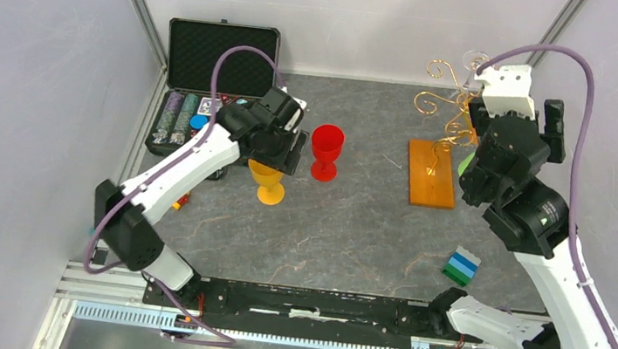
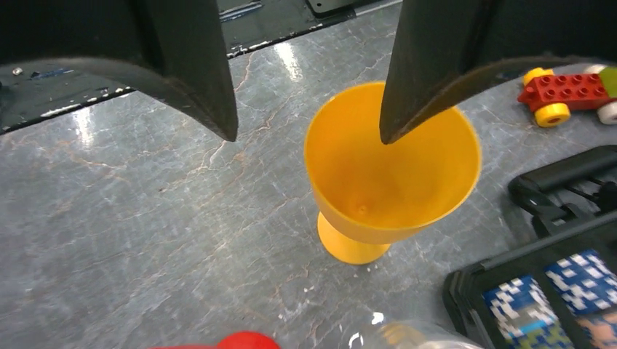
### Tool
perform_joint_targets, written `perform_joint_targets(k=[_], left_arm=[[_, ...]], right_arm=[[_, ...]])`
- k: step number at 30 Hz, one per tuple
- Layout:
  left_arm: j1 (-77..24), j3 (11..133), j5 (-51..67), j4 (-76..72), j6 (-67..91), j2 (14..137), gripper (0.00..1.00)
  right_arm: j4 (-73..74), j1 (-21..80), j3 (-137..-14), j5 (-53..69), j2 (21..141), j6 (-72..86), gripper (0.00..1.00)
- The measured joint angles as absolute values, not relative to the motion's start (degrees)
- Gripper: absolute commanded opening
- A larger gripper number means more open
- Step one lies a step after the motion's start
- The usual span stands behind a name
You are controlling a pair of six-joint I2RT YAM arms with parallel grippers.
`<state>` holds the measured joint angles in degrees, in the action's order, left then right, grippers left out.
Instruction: Take the wine glass off the wine glass rack
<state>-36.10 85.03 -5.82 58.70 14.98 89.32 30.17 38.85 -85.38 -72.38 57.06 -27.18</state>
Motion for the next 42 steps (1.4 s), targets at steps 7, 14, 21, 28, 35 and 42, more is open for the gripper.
perform_joint_targets(k=[7, 14, 21, 28, 35, 42], left_arm=[[-36.10, 84.90, -4.45, 54.39, 14.57, 76.44, 1.00], [-36.10, 82.46, -3.97, 49.17, 14.52, 67.35, 1.00], [-36.10, 78.81, -3.92, 46.19, 14.48, 66.02, 1.00], [-36.10, 77.10, -3.92, 45.08, 14.44, 65.95, 1.00], [-36.10, 76.73, -3.92, 44.77, 14.39, 65.95, 1.00], [-36.10, 76.36, -3.95, 44.53, 13.98, 65.95, 1.00]], right_arm=[[45.19, 31.94, -97.17, -65.95, 65.47, -20.23, 0.70], [54.11, 26.57, -96.25, -58.96, 70.54, -16.49, 0.66], [55.81, 23.68, -95.31, -55.13, 72.05, -16.03, 0.52], [56.05, 21.82, -95.09, -52.21, 75.22, -15.81, 0.48], [55.94, 20.78, -94.15, -51.79, 76.84, -16.14, 0.44], [51.70, 19.49, -91.02, -53.19, 76.82, -19.14, 0.39]])
